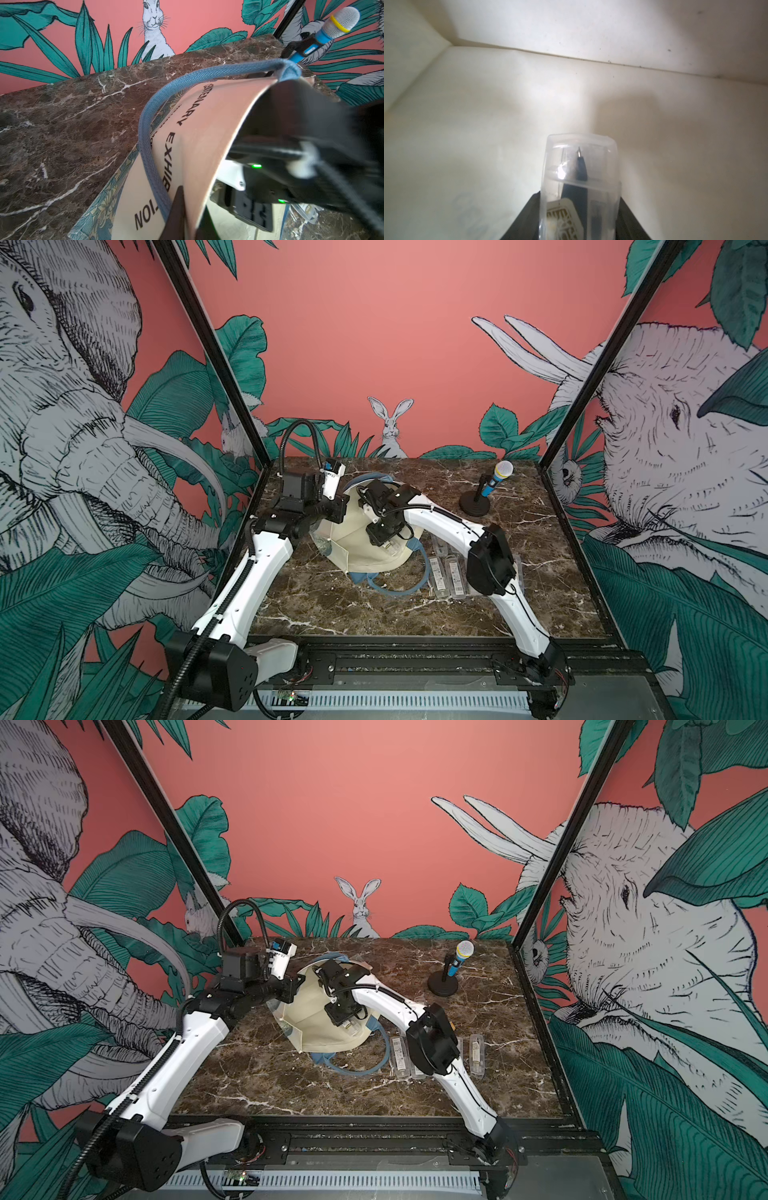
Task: Take out the compass set from the canvas bag
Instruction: Pick up the compass set from the canvas bag, then place the compass set at the center of the board.
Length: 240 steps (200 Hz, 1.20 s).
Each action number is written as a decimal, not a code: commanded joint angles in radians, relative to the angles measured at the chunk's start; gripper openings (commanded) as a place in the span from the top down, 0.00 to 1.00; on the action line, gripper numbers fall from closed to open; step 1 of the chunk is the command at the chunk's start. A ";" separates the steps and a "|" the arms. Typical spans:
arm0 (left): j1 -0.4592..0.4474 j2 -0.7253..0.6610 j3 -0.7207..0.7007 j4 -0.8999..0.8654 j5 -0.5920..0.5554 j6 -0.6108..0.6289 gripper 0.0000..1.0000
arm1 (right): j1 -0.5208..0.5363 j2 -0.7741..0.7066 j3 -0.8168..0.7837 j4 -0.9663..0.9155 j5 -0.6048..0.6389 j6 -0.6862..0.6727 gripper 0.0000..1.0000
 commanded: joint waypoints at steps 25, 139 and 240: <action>0.015 0.004 0.069 -0.038 -0.100 -0.076 1.00 | 0.002 -0.254 -0.086 0.044 -0.069 0.057 0.57; 0.139 -0.092 0.088 -0.152 -0.176 -0.215 1.00 | -0.237 -0.708 -0.718 0.450 0.098 0.346 0.60; 0.187 -0.125 0.045 -0.132 -0.129 -0.212 1.00 | -0.236 -0.351 -0.781 0.705 0.073 0.446 0.57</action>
